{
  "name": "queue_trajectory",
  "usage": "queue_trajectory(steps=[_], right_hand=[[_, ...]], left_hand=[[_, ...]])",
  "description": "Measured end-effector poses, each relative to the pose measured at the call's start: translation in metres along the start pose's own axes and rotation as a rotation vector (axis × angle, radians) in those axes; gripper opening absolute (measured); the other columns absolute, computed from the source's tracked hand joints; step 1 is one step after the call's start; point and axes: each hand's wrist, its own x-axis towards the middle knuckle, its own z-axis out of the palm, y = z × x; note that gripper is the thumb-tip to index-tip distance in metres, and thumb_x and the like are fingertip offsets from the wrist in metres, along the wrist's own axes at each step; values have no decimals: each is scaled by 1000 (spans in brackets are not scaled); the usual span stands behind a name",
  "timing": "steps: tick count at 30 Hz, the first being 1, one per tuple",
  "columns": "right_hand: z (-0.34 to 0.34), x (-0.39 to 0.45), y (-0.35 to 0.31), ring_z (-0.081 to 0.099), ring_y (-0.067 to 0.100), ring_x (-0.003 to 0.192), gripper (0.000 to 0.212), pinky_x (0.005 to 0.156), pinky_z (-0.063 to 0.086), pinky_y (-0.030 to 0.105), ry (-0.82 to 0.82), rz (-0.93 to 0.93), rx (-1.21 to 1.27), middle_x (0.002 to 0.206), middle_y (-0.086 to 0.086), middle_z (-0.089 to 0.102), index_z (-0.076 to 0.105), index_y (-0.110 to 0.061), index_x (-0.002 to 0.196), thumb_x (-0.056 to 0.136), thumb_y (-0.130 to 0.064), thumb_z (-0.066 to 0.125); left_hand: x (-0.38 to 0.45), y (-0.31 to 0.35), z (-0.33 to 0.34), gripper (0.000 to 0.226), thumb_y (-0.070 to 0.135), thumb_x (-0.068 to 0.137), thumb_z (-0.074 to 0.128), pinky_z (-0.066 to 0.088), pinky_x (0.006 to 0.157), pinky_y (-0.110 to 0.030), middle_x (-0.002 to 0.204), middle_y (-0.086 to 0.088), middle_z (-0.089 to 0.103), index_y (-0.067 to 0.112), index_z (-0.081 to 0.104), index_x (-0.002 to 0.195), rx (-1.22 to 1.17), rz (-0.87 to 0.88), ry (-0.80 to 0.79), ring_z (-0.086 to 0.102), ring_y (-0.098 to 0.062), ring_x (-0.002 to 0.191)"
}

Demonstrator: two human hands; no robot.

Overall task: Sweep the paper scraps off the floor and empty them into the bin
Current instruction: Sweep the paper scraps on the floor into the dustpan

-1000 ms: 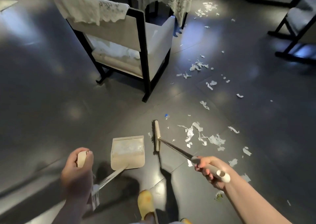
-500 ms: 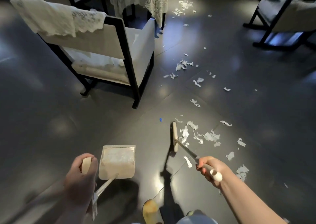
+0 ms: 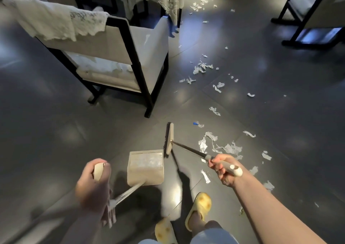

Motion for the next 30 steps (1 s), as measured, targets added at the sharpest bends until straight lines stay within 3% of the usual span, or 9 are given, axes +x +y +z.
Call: queue_trajectory(steps=[4,8,13,15,18,21,24,27,30], right_hand=[[-26,-1,-9,45,6,24,17,22,32,11,114,-43,8,49,8,52,49,-3,70,84,3,41],[-56,-14,-6,46,9,22,17,23,33,12,283,-56,-92,46,8,49,46,-5,63,78,4,46],[-94,-66,-4,45,6,24,15,22,33,12,219,-103,6,51,6,50,45,-7,75,84,4,40],[-109,-85,16,45,5,26,12,23,33,12,186,-105,58,60,7,51,48,-6,81,76,4,45],[-127,-95,55,45,6,27,36,22,32,12,78,-109,139,64,10,52,53,-4,85,53,2,68],[-145,-103,78,47,8,27,61,21,33,14,21,-57,172,64,12,54,57,0,84,28,5,82],[-176,-107,75,49,10,27,25,23,33,13,122,20,-3,65,11,51,59,0,78,55,-1,68],[-209,-108,65,49,14,30,59,27,34,15,225,71,-267,72,12,49,59,-6,79,24,-6,81],[-227,-112,54,47,15,29,57,29,35,15,337,-23,-285,71,16,55,64,-6,101,46,5,72]], left_hand=[[-7,16,16,10,14,91,63,41,38,-20,64,-10,57,22,63,85,17,22,-74,49,-17,36],[-18,27,32,12,15,91,62,40,37,-19,61,-9,57,23,61,82,5,43,-143,51,-16,35],[-28,26,47,11,16,92,62,41,39,-17,64,-9,60,23,61,84,13,83,-188,56,-18,38],[-29,26,53,8,16,92,62,41,40,-16,64,-11,61,22,60,86,21,110,-211,57,-17,39],[-31,26,62,8,16,93,62,42,42,-17,69,-12,61,22,60,87,24,135,-270,58,-23,44],[-42,34,71,4,20,92,63,49,57,-27,76,-5,62,25,62,93,36,171,-315,63,-33,63],[-64,47,81,15,35,89,59,54,71,-42,80,-3,63,34,61,104,55,104,-396,61,-36,74],[-91,61,96,19,41,88,56,55,74,-48,82,-3,63,41,60,106,73,82,-461,60,-35,74],[-119,74,117,14,37,89,57,56,73,-48,84,1,64,41,60,102,80,69,-473,62,-33,74]])
